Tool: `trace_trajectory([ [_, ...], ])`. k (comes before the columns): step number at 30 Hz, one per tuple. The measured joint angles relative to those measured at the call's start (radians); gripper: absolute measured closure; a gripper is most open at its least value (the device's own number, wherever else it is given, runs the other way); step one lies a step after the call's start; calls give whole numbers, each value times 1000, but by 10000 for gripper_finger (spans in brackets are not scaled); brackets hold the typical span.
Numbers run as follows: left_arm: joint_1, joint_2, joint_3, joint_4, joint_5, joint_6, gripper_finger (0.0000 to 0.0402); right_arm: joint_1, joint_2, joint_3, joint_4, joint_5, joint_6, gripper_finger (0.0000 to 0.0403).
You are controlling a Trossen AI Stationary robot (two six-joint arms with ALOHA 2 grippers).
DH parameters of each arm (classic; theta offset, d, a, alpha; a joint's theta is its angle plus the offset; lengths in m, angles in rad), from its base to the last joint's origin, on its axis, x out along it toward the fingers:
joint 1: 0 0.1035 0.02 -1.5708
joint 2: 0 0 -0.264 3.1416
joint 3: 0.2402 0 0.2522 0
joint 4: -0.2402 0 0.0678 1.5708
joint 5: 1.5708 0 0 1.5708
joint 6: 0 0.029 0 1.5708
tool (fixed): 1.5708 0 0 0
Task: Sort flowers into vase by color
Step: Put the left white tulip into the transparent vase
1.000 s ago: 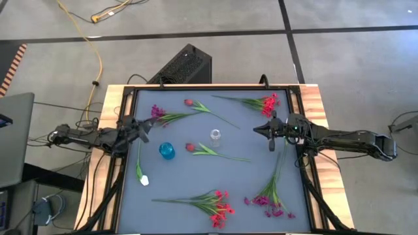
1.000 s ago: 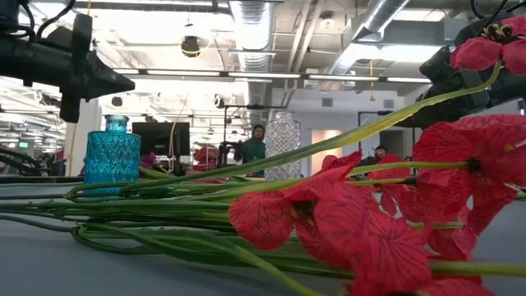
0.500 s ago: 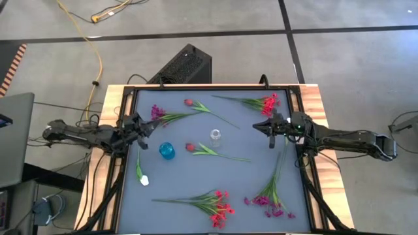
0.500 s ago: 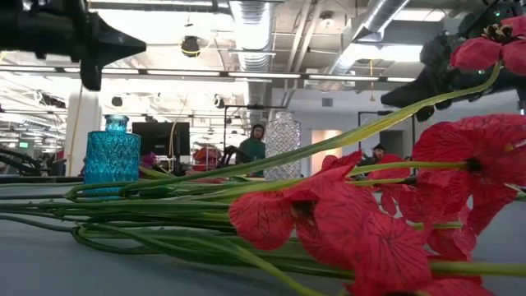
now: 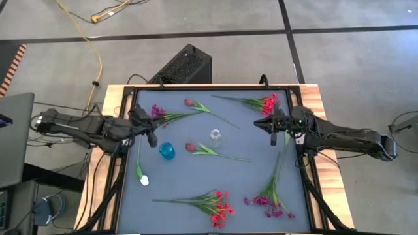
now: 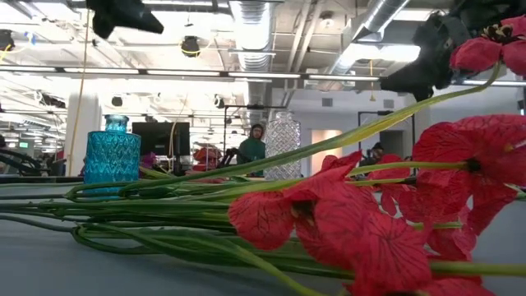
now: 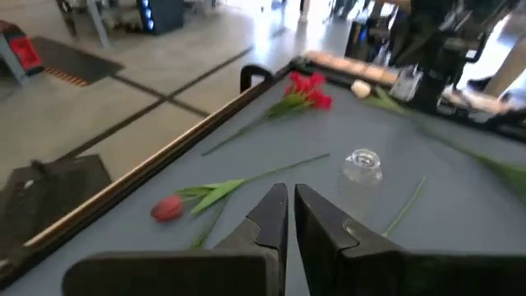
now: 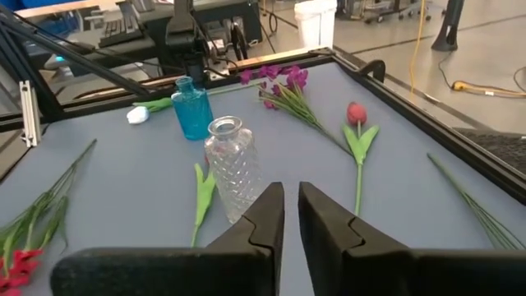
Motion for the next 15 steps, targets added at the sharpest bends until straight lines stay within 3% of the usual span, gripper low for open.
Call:
trace_trajectory([
  [4,47,92,197,-302,-90,-212,353,0,0,39,-50,0,1,330],
  [6,92,130,266,-456,-83,-281,341,0,0,41,-54,0,1,330],
  [9,168,177,318,-629,-15,-344,327,0,7,41,-57,0,1,330],
  [15,321,240,315,-757,201,-325,306,9,43,41,-58,0,1,330],
])
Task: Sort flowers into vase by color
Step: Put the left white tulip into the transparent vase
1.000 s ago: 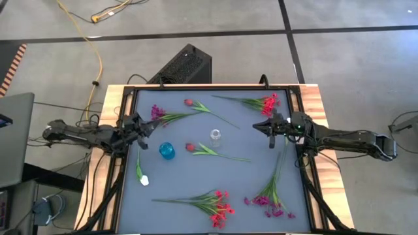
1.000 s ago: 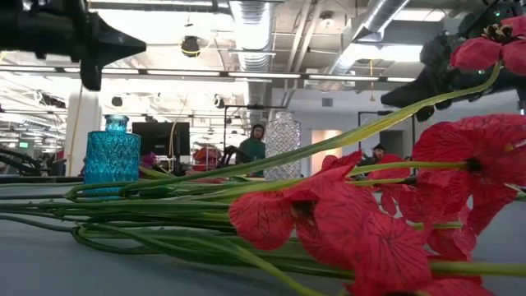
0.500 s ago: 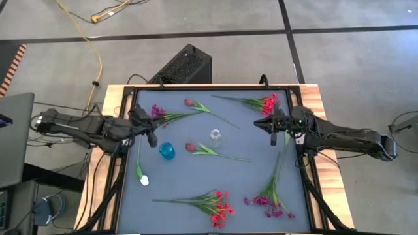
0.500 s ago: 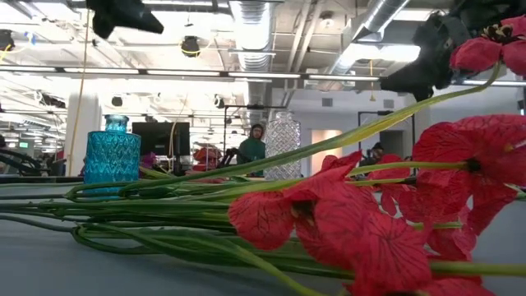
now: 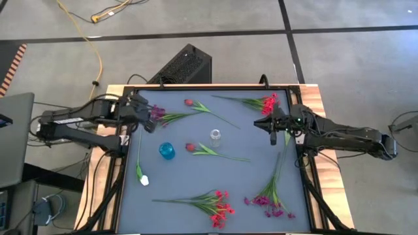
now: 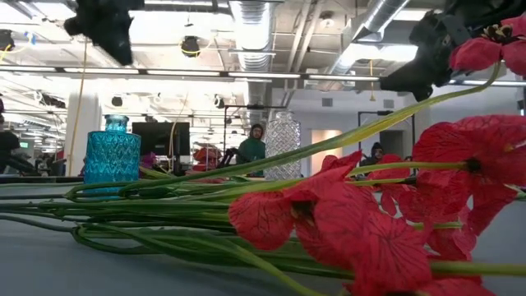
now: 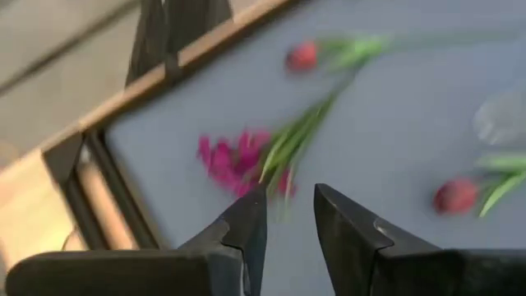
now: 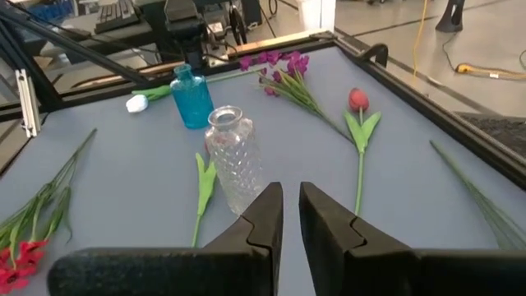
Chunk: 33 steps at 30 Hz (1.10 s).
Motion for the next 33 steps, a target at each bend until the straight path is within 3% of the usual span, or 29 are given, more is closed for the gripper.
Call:
trace_trajectory([
  [5,97,89,-1,-140,127,9,299,18,39,0,0,0,0,330],
  [16,201,268,-14,-197,138,-32,299,96,153,0,0,-6,0,330],
  [29,193,259,-377,44,433,-128,299,135,235,0,8,-6,-1,330],
  [33,191,259,-459,83,448,-156,298,135,241,0,8,-6,-2,330],
])
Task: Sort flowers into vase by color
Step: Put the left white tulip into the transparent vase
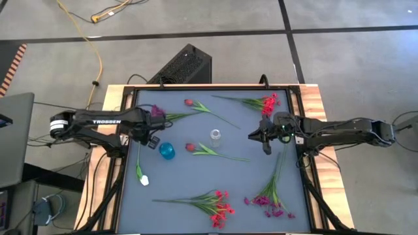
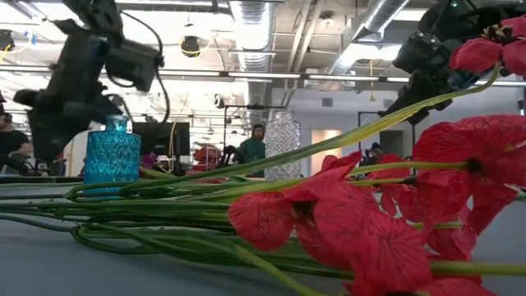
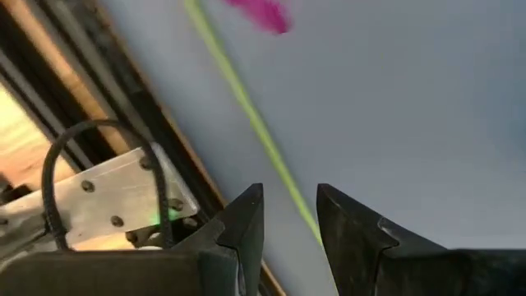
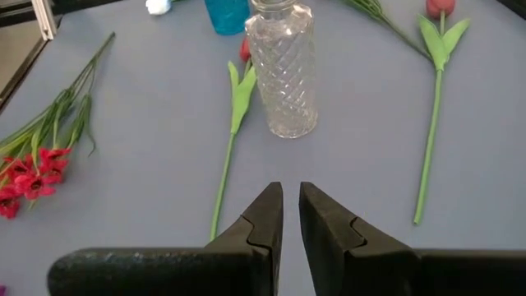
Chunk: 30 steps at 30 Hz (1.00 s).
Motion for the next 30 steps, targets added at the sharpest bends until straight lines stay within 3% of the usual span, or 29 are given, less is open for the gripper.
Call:
trace_trajectory([
  [7,0,0,-117,164,1,-32,298,-1,-1,0,0,0,0,330],
  [16,0,-4,-196,231,-16,-70,298,-1,-1,0,1,1,0,330],
  [30,-4,-13,-93,221,-61,2,298,-1,-1,0,1,2,3,330],
])
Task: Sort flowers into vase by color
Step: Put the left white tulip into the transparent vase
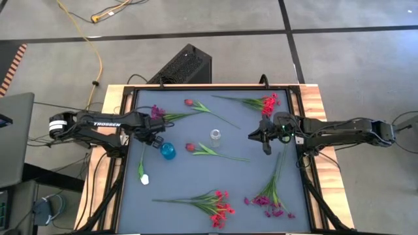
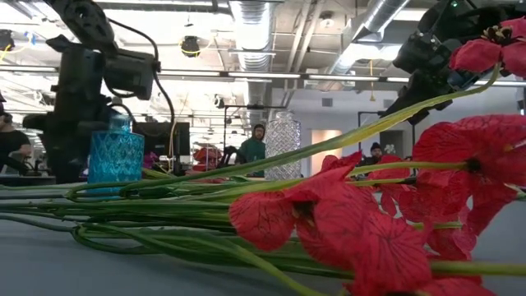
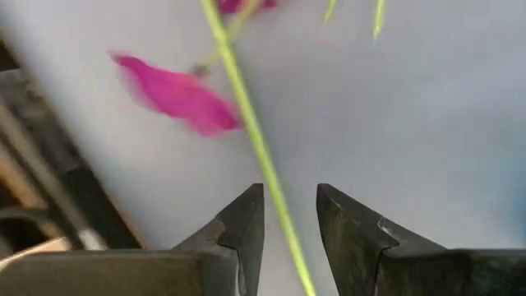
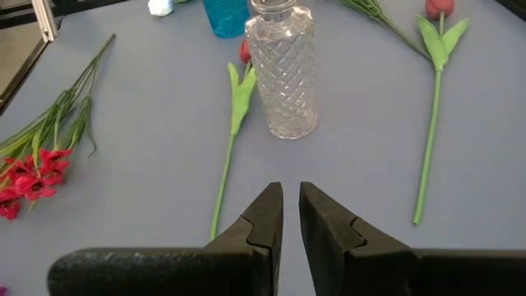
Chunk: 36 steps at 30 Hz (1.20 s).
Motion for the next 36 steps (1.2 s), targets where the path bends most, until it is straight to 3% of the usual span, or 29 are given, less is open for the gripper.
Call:
trace_trajectory([
  [8,8,0,-8,-61,-67,-35,298,0,0,0,0,0,0,330],
  [20,8,9,-7,23,-25,-18,298,0,0,0,-1,0,-4,330],
  [36,-12,193,4,83,5,48,309,0,0,0,-7,0,-1,330],
])
